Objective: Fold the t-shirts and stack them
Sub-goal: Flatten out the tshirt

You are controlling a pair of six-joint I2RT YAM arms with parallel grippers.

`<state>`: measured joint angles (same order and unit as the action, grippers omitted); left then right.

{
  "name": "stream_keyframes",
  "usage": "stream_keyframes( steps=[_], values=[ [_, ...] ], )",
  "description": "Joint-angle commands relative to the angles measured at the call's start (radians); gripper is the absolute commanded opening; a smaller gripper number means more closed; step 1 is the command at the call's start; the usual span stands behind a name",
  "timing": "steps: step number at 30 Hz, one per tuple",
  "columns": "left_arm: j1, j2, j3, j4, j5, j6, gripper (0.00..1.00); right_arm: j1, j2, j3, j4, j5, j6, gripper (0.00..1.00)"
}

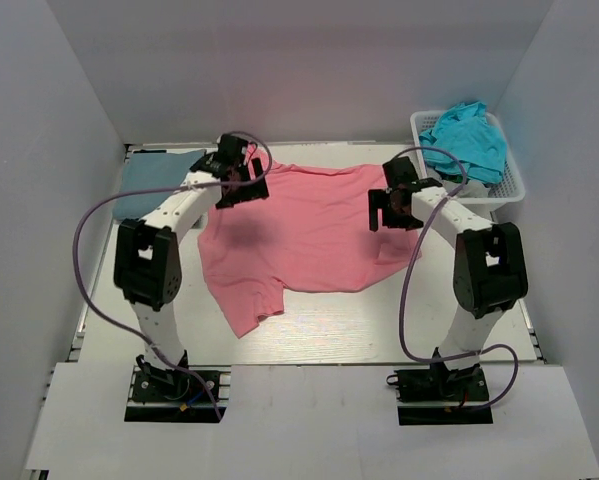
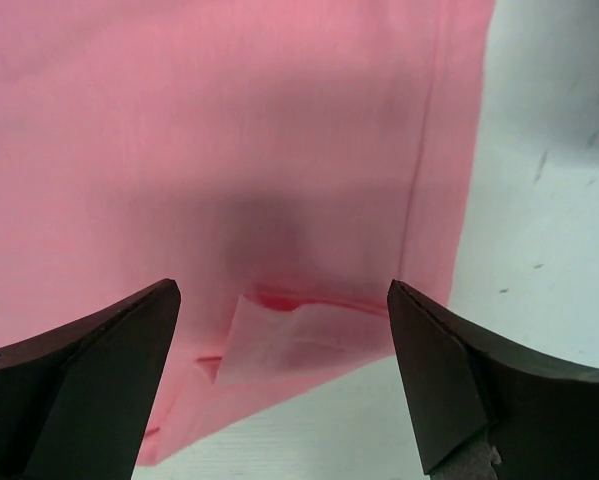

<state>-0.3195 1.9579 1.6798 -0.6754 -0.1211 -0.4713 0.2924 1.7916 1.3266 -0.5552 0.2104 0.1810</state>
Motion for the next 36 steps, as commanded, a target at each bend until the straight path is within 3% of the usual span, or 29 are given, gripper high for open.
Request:
stream_keyframes(
  steps=[1,18,27,33,36],
  values=[
    [-0.012,-0.126,-0.237,0.088,0.072,-0.053,1.0,0.022,0.009,-0.027,-0.038,0.001,0.029,0.9],
    [-0.012,-0.126,-0.526,0.165,0.034,-0.11,1.0,0.027,-0.014,-0.274,-0.014,0.079,0.218,0.9],
    [0.0,-0.128,-0.577,0.145,-0.017,-0.119,1.0,-0.015,-0.325,-0.474,-0.133,0.241,0.379,0.9],
    [0.0,-0.116,-0.575,0.123,-0.048,-0.13,1.0,-0.032,-0.59,-0.648,-0.256,0.175,0.459,0.9],
    [0.0,-0.125,-0.566,0.112,-0.048,-0.13,1.0,-0.033,-0.704,-0.661,-0.275,0.129,0.491,0.9]
  ],
)
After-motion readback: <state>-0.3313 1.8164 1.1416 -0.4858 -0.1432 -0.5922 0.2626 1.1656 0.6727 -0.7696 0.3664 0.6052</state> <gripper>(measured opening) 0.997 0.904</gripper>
